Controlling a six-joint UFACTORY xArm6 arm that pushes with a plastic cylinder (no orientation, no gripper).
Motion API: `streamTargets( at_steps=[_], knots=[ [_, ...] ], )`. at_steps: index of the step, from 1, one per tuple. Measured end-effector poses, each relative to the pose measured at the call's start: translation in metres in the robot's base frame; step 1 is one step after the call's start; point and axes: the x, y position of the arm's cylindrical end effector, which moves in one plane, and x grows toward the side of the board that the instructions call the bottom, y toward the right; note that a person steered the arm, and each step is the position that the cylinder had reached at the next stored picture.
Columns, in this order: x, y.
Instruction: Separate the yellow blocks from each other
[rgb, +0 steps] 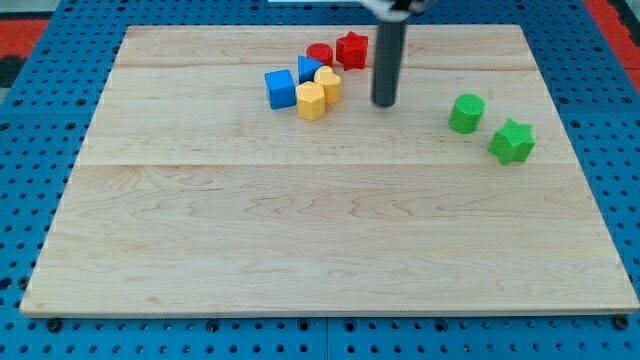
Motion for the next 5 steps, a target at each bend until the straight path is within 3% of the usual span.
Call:
streamTargets(
  at_steps=[1, 2, 3, 4, 5],
  knots=[
    [-0.037, -0.033],
    [0.004, -0.069],
    [0.018, -0.114],
    [0.019, -0.096],
    [-0.016, -0.093]
  ],
)
